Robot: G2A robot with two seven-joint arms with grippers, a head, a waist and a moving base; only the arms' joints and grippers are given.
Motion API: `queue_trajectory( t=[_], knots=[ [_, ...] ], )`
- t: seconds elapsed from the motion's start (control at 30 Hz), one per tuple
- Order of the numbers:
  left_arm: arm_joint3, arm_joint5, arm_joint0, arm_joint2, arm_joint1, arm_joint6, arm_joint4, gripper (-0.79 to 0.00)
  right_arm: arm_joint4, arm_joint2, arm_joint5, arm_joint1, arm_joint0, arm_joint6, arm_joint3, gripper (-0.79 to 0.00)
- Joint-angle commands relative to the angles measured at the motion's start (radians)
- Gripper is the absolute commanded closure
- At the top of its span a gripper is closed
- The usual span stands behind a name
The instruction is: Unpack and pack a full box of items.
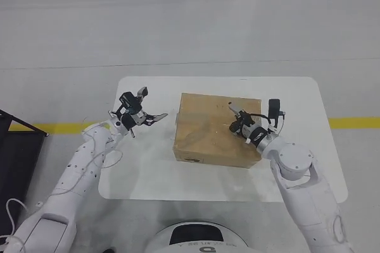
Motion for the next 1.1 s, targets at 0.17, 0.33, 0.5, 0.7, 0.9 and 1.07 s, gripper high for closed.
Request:
queue_trajectory(
  t=[0.17, 0.33, 0.5, 0.7, 0.9, 1.07],
  knots=[
    [0.041, 0.034, -0.028, 0.07, -0.022, -0.012, 0.022, -0.785, -0.009, -0.007, 0.012, 0.002, 0.001, 0.01, 0.002, -0.785],
    [0.067, 0.045, -0.045, 0.099, -0.033, -0.005, 0.024, -0.785, -0.018, -0.013, 0.021, 0.004, 0.01, 0.016, 0.006, -0.785],
    [0.08, 0.05, -0.057, 0.116, -0.04, 0.0, 0.024, -0.785, -0.022, -0.015, 0.023, 0.005, 0.011, 0.018, 0.004, -0.785],
    [0.074, 0.054, -0.063, 0.133, -0.046, 0.002, 0.028, -0.785, -0.023, -0.014, 0.024, 0.007, 0.01, 0.02, 0.002, -0.785],
    [0.044, 0.057, -0.064, 0.142, -0.048, 0.006, 0.04, -0.785, -0.022, -0.011, 0.025, 0.009, 0.005, 0.02, -0.001, -0.785],
    [0.008, 0.054, -0.067, 0.147, -0.048, -0.011, 0.049, -0.785, -0.024, -0.011, 0.028, 0.011, 0.003, 0.02, -0.002, -0.785]
  ],
)
